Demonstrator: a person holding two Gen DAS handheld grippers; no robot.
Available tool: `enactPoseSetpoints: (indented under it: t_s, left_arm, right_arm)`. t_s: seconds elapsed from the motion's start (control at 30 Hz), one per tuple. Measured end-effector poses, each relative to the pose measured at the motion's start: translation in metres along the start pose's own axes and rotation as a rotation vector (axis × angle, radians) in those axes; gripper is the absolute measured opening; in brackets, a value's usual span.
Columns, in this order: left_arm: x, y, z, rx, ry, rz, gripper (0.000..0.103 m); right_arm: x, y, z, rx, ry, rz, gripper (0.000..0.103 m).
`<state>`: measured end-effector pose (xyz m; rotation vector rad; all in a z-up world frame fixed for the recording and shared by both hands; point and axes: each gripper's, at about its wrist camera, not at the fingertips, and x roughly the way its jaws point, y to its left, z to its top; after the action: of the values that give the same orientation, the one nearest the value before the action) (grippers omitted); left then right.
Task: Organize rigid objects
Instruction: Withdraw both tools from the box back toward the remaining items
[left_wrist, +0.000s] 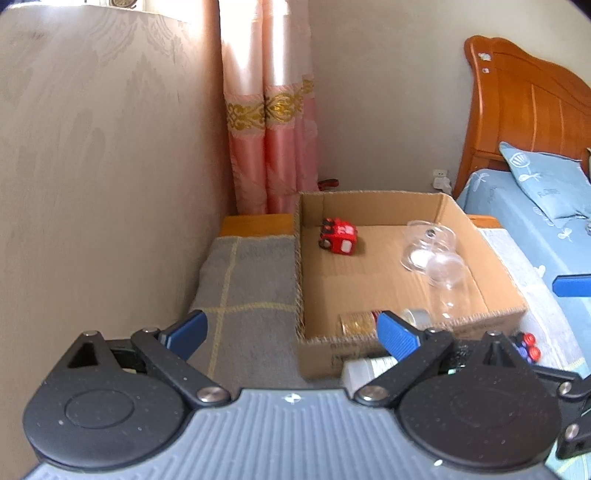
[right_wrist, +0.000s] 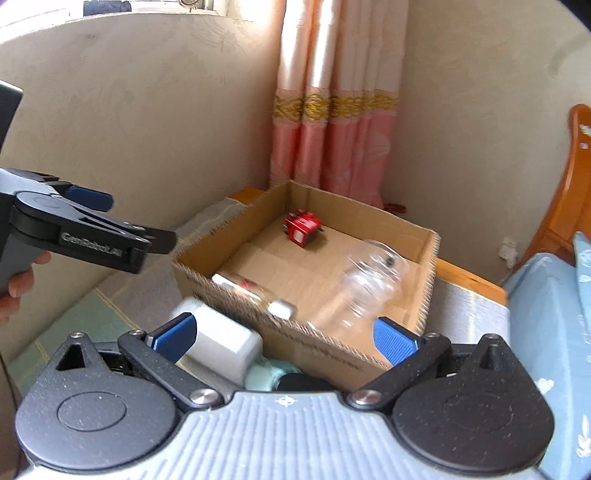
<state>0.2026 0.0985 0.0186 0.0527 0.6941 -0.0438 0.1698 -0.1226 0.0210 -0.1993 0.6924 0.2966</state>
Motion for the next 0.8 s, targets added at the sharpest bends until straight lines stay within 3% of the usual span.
enactPoseSetpoints:
  t_s: [0.27,0.5,0.63,0.8]
  left_arm:
    - [0.007,-0.009,-0.048,0.004,0.058,-0.083,0.100]
    - [0.019,-0.015,-0.076,0.008,0.131,-0.119,0.100]
    - [0.026,-0.015,-0.084,0.003,0.152,-0.134,0.100]
    - [0.031,-0.017,-0.088,-0.026,0.163,-0.158,0.100]
  right_arm:
    - [0.002,-0.008,-0.071,0.047,0.094,-0.183,0.103]
    - [0.021,-0.020,-0.133,0.163,0.239,-0.229,0.103]
    - [0.021,-0.034,-0.144,0.279,0.218,-0.185,0.103]
    - [0.024,-0.035,-0.145,0.284,0.187,-0.192,0.103]
